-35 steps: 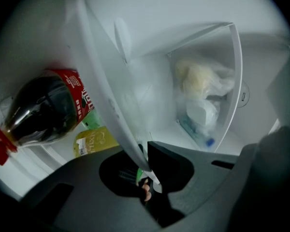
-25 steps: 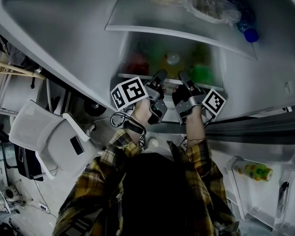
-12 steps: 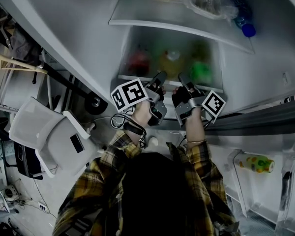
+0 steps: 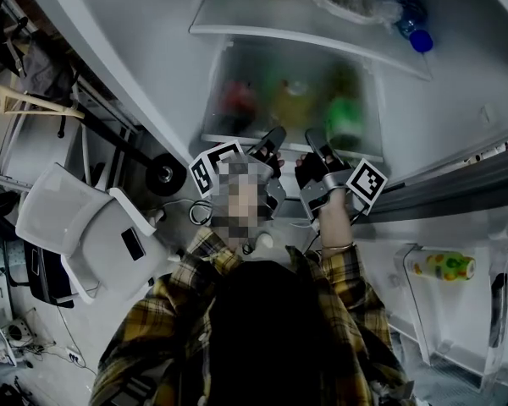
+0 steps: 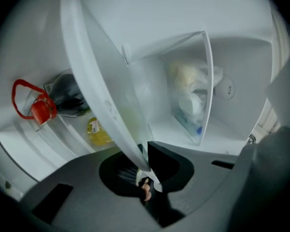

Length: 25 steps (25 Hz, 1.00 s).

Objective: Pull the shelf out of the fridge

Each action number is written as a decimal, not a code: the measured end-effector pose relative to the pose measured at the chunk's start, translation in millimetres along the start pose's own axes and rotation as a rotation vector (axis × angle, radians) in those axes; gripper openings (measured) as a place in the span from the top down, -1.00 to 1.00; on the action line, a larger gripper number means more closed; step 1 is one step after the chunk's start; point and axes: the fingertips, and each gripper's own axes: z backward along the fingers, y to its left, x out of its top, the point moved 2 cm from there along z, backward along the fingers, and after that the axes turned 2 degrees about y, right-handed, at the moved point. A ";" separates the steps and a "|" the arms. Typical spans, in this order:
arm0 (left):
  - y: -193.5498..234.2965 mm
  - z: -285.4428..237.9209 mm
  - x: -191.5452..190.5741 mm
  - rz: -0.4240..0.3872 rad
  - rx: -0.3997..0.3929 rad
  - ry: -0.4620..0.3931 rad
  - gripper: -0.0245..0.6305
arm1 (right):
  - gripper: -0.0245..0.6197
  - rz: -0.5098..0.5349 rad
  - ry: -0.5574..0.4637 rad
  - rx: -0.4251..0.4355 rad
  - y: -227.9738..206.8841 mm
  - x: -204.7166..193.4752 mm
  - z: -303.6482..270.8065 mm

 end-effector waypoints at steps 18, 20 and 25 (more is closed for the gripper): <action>-5.9 30.6 -31.1 0.003 0.006 0.009 0.79 | 0.82 0.003 0.023 0.001 5.9 -25.3 34.5; -7.2 34.3 -33.6 0.002 0.006 0.009 0.79 | 0.82 0.002 0.028 0.004 7.5 -28.4 37.4; -9.4 42.4 -40.6 0.000 0.002 0.023 0.79 | 0.82 0.003 0.037 0.007 8.9 -34.4 46.0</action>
